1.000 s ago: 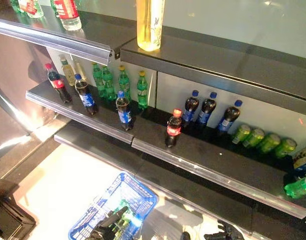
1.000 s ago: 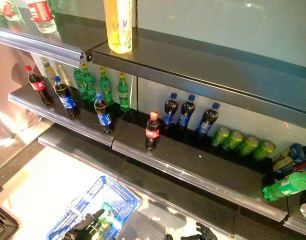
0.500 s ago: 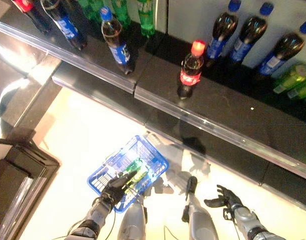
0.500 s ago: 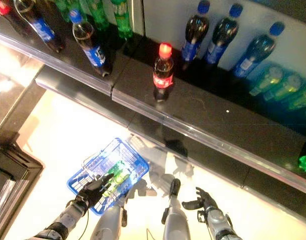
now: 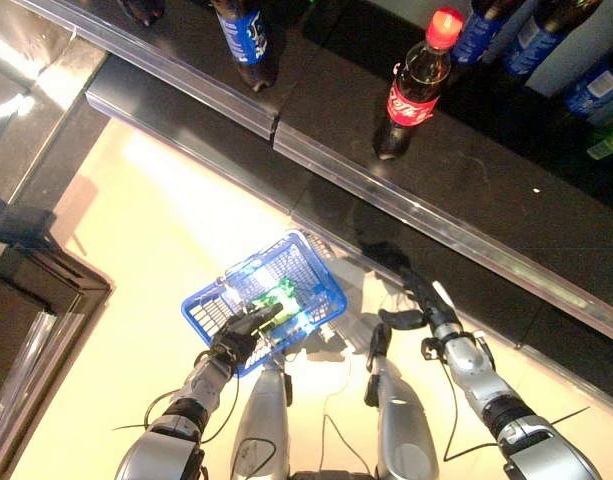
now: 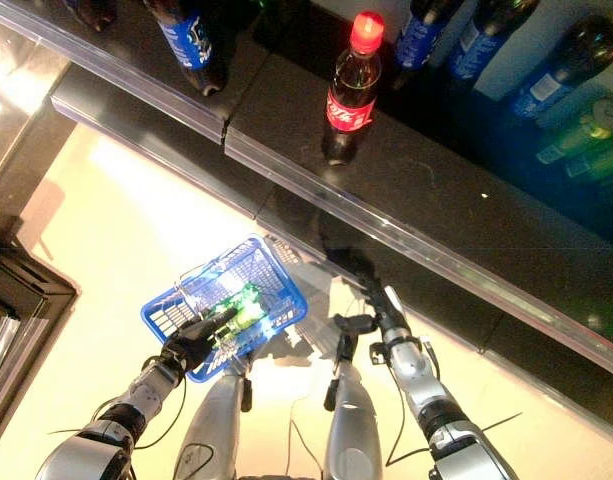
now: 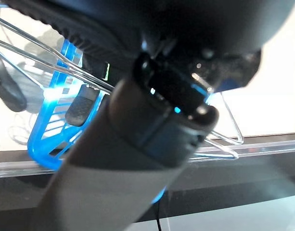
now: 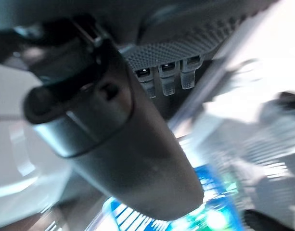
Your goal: Pick up the drink and place into the basket.
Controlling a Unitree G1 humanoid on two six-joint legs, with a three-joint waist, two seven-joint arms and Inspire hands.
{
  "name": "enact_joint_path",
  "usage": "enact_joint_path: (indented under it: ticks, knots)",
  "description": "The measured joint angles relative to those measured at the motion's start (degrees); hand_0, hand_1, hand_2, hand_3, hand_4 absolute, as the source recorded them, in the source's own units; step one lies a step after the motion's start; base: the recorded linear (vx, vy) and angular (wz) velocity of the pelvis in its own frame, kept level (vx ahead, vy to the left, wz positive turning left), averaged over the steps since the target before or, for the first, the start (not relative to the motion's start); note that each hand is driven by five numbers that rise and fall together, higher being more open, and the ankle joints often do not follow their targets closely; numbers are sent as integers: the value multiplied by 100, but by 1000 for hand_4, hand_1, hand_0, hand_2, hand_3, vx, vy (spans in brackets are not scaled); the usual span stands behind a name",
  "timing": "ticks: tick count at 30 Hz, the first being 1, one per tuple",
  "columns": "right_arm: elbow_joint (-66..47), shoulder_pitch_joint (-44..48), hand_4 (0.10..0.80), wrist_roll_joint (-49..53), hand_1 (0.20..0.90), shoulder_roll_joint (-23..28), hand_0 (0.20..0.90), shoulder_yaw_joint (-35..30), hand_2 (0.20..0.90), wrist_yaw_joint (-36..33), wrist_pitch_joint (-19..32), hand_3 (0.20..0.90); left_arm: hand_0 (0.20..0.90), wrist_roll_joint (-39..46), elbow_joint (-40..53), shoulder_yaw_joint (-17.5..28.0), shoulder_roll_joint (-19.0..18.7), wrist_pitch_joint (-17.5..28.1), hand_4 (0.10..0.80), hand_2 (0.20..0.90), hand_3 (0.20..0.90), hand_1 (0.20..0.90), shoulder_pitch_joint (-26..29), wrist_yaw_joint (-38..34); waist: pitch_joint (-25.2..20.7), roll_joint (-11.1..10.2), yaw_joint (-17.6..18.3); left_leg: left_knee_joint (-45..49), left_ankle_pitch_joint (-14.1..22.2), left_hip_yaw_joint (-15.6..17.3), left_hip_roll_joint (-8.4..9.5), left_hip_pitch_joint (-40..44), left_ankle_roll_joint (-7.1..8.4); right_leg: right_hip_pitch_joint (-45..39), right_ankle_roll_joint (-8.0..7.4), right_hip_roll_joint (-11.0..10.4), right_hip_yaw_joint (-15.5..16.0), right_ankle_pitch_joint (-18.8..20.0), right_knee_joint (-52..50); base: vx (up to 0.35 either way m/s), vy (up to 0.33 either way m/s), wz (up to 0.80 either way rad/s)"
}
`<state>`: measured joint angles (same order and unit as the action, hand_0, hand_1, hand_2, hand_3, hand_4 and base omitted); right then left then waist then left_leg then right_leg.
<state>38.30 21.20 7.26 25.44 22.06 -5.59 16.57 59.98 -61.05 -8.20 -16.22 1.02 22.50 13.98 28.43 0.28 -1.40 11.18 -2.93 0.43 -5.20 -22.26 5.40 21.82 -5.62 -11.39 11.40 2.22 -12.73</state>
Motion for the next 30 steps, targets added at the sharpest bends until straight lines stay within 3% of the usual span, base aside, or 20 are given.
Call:
enact_joint_path:
  ticks: [7,14,22,30]
  knots:
    - [-1642,-69,800,-397,900,428,900,110,900,-35,-83,900,300,3,150,34,-150,102,100,300,200,300,-30,-117,6,-255,37,204,44,-29,5,-249,-6,198,-4,34,-121,3,-86,3,10,2]
    - [-2451,-15,800,-460,900,877,900,104,900,-24,-104,900,300,128,128,37,-219,114,100,300,200,300,-56,-117,9,-286,31,214,68,19,29,-294,-14,212,-30,29,-191,107,30,2,9,-1]
    - [-2790,-5,800,-425,900,946,900,96,900,-61,-88,900,300,128,113,42,-228,200,100,300,200,300,-99,-115,35,-335,32,264,84,26,40,-264,-29,127,-58,29,-230,142,98,0,0,0]
    - [-2882,-193,800,-21,900,947,900,-145,900,-336,244,900,300,130,116,86,-227,256,100,300,200,300,-212,-100,38,-329,45,280,88,51,49,-239,-40,41,-67,34,-255,233,252,4,3,0]
